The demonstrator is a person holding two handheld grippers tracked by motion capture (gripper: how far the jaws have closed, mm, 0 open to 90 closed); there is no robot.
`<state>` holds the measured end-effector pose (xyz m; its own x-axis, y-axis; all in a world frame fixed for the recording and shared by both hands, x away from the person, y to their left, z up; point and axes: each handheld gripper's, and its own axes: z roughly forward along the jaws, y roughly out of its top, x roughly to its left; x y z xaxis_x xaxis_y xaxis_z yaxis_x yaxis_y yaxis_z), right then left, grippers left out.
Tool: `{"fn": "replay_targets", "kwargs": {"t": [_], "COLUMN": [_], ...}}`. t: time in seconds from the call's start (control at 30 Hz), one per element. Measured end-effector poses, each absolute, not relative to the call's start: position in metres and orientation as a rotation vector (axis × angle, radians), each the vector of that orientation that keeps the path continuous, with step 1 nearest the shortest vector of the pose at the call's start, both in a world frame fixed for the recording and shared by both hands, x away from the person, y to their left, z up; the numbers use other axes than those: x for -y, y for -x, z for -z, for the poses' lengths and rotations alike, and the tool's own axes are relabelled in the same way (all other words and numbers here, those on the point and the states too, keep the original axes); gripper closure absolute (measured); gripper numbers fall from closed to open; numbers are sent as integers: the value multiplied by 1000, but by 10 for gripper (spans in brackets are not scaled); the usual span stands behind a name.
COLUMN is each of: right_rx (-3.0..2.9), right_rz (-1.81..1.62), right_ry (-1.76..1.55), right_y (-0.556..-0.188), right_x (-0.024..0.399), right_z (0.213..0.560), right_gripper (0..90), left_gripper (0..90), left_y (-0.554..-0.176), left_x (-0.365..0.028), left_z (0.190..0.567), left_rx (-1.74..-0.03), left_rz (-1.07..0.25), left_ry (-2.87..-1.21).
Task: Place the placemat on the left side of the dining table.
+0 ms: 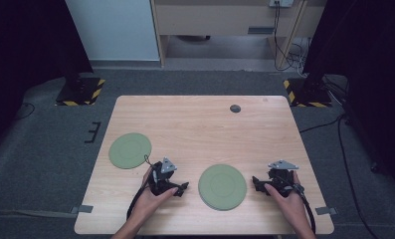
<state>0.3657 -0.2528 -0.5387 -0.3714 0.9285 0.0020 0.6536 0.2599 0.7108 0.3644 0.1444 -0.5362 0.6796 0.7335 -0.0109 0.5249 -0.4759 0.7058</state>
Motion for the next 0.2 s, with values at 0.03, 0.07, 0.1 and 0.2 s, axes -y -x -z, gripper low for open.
{"fn": "replay_targets", "kwargs": {"t": [0.03,0.07,0.1,0.2], "right_rx": [-2119,-2119,-2120,-2120], "right_rz": [-886,-886,-886,-886], "right_ry": [-1435,-1435,-1433,-1433], "right_y": [-366,-366,-366,-366], "right_x": [253,253,253,253], "right_z": [539,539,539,539], "right_gripper": [30,30,30,30], "left_gripper": [25,28,26,24], "left_y": [-364,-364,-364,-364], "left_x": [-143,-143,-143,-143], "left_z": [536,536,536,536], "left_rx": [-960,-963,-963,-964], "left_rz": [-388,-386,-386,-388], "left_ry": [-2191,-2191,-2192,-2193]}}
